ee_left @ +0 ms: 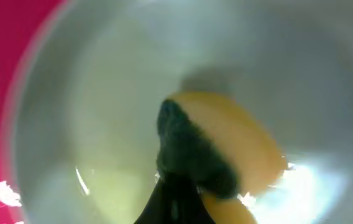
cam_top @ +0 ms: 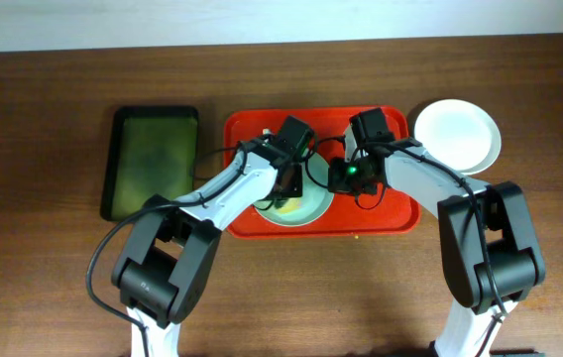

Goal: Clean dirty plates on tray and stack at the side
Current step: 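Scrub the light green plate with the sponge while right gripper holds it, then return the sponge to the water tray with the left gripper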

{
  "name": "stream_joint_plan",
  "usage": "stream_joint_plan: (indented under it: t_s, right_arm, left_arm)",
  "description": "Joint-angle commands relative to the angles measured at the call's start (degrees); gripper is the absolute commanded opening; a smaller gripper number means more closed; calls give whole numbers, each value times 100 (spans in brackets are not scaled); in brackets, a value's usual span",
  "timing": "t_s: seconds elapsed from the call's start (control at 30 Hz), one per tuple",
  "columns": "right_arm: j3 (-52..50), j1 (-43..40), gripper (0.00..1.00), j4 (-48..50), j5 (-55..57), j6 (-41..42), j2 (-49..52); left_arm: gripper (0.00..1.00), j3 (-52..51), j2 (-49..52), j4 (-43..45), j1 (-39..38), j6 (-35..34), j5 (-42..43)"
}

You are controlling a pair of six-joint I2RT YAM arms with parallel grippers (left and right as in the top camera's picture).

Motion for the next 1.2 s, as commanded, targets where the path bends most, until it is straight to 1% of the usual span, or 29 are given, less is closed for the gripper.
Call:
stream_joint_plan:
  t_s: [0.0,0.03,0.07,0.2,0.3,0.4,0.53,0.63,0.7,0.8,0.87,0.9,0.93,0.97,1.0,1.07,1.1,1.13,1.17]
  right_arm:
    - [-131,-44,4,-98,374,-59,210]
    - [-131,-44,4,-98,374,-59,210]
    - [-131,-44,4,-96,374,-59,210]
    - [-131,-44,4,-83,374,-59,210]
    - [-131,-44,5,-50,374,-57,210]
    - [-131,-44,5,-48,374,-59,210]
    - [-131,-44,4,-17,374,-57,210]
    - [-131,-44,5,-20,372,-59,210]
    - [-131,-44,4,-20,374,-59,210]
    - [-131,-44,5,-20,372,-57,210]
    - [-131,-44,4,-26,372,-57,210]
    - [-131,-44,4,-44,372,-57,210]
    - [-131,-44,4,-59,372,-57,210]
    - [-131,-44,4,-61,372,-59,210]
    - [-131,-44,4,-57,369,-59,210]
    - [-131,-44,4,-57,369,-59,208]
    - [-125,-44,4,-68,330,-61,195]
    - [-79,-44,4,-122,212,-66,153]
    - [107,-44,4,-264,44,-103,42]
  left_arm:
    - [0,-70,160,-557,61,-72,-2028]
    - [0,-37,144,-673,87,-72,-2302]
    - [0,11,125,-756,127,-70,-2393]
    - [0,321,-247,-855,358,-72,-2334]
    - [0,658,-739,-848,529,-70,-1794]
    - [0,728,-970,-776,844,-72,-1670]
    - [0,678,-955,-761,1674,-70,-1322]
    - [0,645,-870,-743,2354,-72,-1283]
    - [0,645,-748,-737,2732,-70,-1023]
    - [0,645,-365,-726,3101,-68,-470]
    - [0,645,11,-726,3161,-66,-352]
    - [5,645,149,-723,3158,-68,-372]
    - [16,645,208,-691,3161,-68,-402]
    - [31,647,208,-656,3165,-68,-468]
    - [42,702,181,-686,3187,-66,-553]
    - [43,1029,46,-1016,3279,-48,-557]
    - [45,1283,-74,-1290,3340,-48,-546]
    - [47,1515,-216,-1508,3394,-46,-538]
    - [57,1801,-415,-1792,3447,-46,-538]
